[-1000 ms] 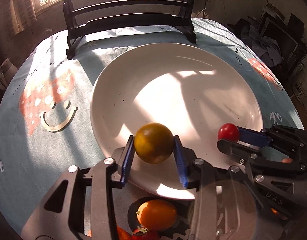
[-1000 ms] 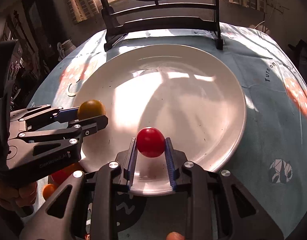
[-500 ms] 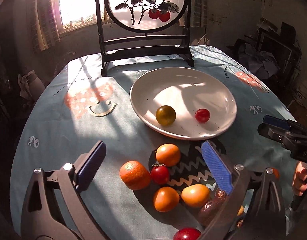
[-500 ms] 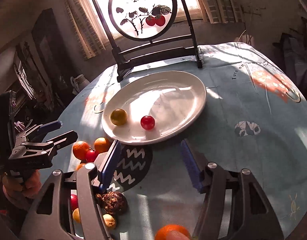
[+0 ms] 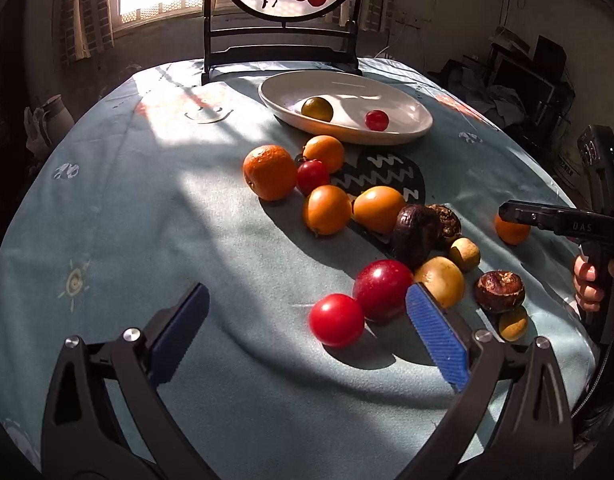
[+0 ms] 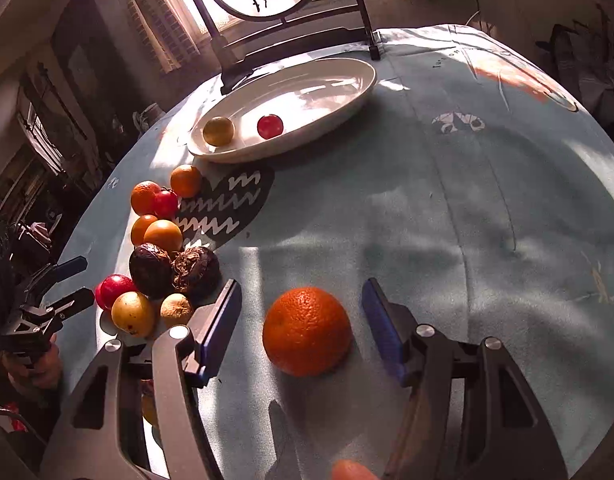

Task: Organize fruits
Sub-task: 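Move the right tool to a large orange while the left tool moves toward a cherry tomato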

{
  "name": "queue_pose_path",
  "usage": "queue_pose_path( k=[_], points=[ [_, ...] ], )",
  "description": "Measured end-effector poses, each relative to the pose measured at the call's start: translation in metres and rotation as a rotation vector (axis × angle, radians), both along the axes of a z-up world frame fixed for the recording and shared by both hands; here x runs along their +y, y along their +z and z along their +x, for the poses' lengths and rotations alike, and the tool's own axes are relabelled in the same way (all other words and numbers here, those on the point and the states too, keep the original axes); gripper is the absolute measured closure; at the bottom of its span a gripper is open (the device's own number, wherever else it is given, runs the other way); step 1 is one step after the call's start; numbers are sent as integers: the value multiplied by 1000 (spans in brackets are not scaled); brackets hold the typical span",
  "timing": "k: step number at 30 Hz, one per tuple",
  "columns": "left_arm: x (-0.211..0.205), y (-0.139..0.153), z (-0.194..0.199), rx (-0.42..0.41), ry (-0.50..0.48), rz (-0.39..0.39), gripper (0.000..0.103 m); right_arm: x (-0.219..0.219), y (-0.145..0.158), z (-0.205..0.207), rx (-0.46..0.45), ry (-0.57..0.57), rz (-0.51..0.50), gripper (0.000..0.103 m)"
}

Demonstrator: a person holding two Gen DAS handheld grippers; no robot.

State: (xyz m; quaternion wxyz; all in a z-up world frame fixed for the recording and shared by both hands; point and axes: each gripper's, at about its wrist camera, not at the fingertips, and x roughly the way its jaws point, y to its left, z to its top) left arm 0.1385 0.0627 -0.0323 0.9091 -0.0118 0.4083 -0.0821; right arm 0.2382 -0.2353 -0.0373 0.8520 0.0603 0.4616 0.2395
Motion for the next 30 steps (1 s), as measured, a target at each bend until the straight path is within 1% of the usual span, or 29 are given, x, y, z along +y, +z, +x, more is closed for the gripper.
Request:
queue_pose_path(
  k=[2,4,8,11,12,13,14,15,19,22,27,29,30],
  points=[
    [-1,-3,0,21,-12,3,2,2,0,-2,1,-3,-22,40],
    [-4,-2,-1,17,-32,8,2,6,0,-7,-8,-3,-58,40],
    [-8,-6,1,40,-50,23,2,16,-3,-15,-10,1,-157,40],
    [-6,-7,1,45,-51,12,2,18,-5,-15,-8,-1,-180,39],
    [-5,-7,1,47,-49,9,2,19,-5,-14,-4,5,-172,32],
    [-5,-7,1,50,-47,5,2,19,-6,-14,7,28,-149,10],
    [-4,-7,2,54,-46,2,2,21,-8,-13,25,66,-108,1],
    [-4,-8,2,56,-45,1,2,24,-8,-14,29,77,-113,1],
    [-3,-7,1,54,-50,-9,2,37,-9,-18,17,86,-203,1],
    [0,-8,1,59,-50,-30,2,38,-9,-20,14,86,-219,1],
    [4,-9,3,68,-42,-61,2,33,-9,-19,18,116,-190,1],
    [5,-8,2,63,-43,-72,2,28,-8,-17,29,106,-148,1],
    [6,-8,2,63,-41,-77,2,25,-6,-16,31,88,-133,3]
  ],
)
